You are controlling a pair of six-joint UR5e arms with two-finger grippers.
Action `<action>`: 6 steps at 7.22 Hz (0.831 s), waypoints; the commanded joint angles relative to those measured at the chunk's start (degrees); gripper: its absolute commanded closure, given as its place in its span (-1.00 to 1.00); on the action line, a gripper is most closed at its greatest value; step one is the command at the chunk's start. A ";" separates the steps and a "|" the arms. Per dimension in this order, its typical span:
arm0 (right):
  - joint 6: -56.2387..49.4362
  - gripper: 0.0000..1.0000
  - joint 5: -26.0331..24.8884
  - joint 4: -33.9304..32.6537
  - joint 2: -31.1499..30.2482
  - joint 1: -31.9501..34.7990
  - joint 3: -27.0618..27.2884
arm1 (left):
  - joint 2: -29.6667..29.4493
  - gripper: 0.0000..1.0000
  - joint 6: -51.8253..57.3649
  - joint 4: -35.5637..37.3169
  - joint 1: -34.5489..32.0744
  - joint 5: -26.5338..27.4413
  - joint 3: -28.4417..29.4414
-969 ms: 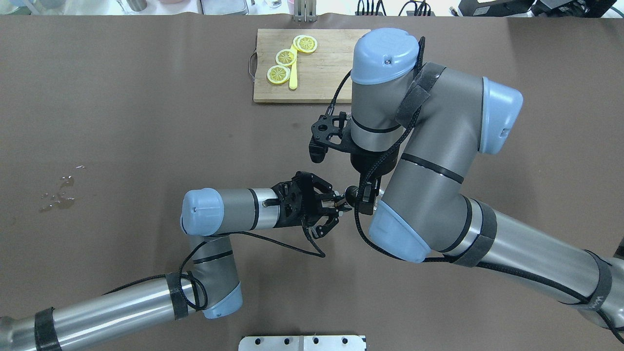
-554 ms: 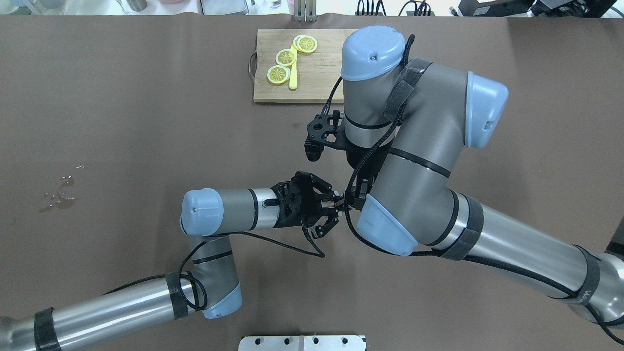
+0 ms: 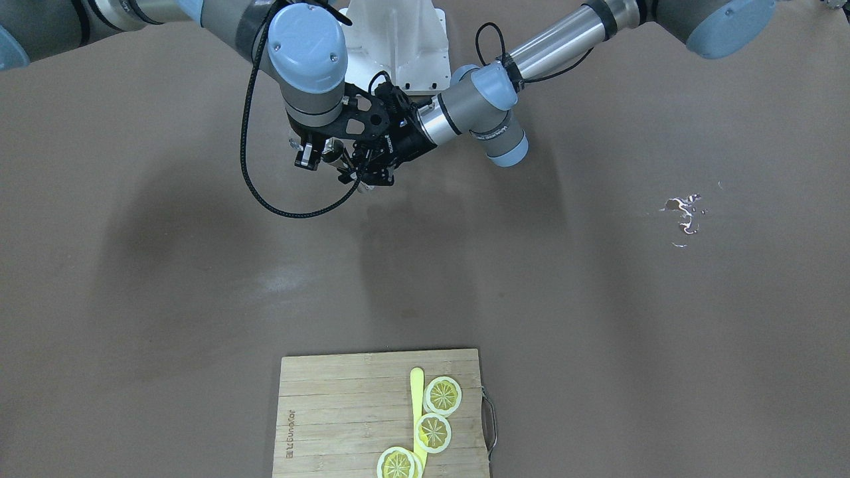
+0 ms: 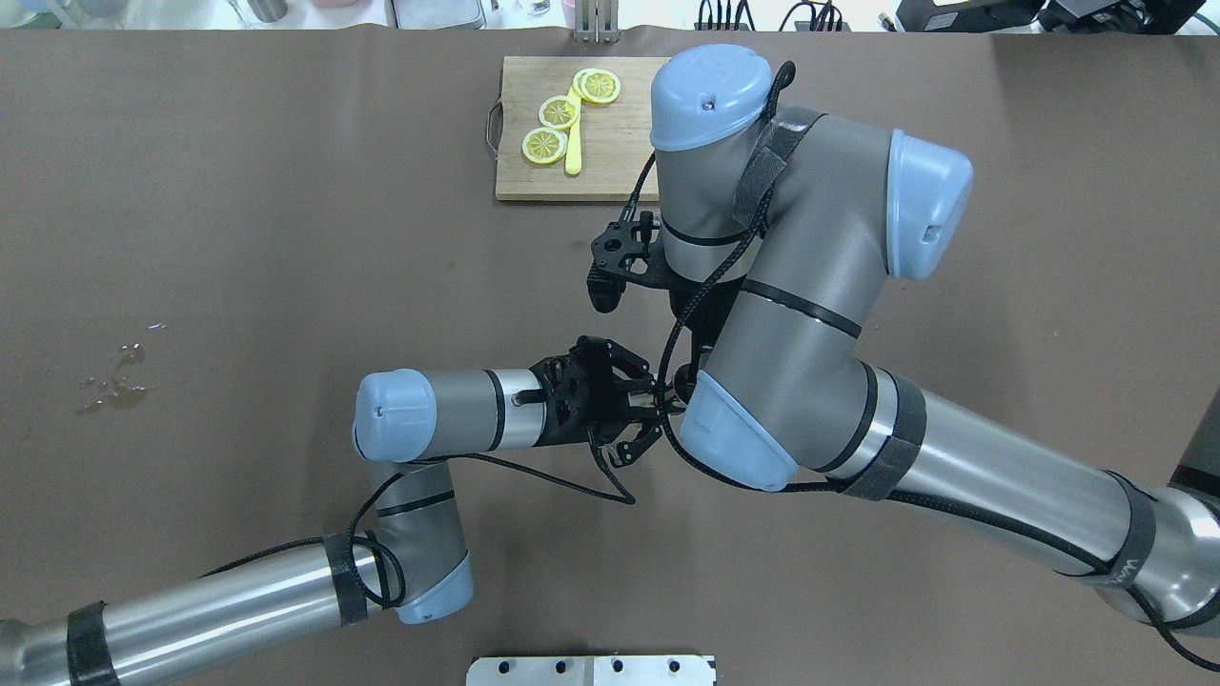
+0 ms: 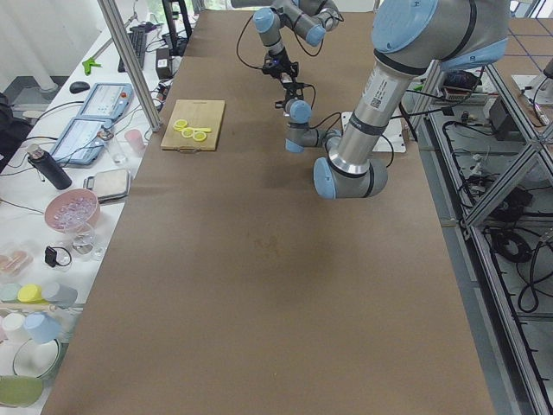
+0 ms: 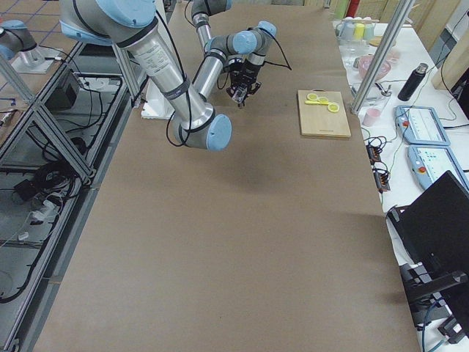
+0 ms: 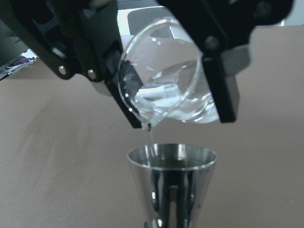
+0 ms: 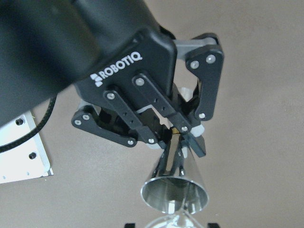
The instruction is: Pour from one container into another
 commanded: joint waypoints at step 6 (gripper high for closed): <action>-0.89 1.00 -0.35 -0.03 0.10 0.53 1.35 | 0.00 1.00 0.00 -0.37 -0.08 0.01 0.00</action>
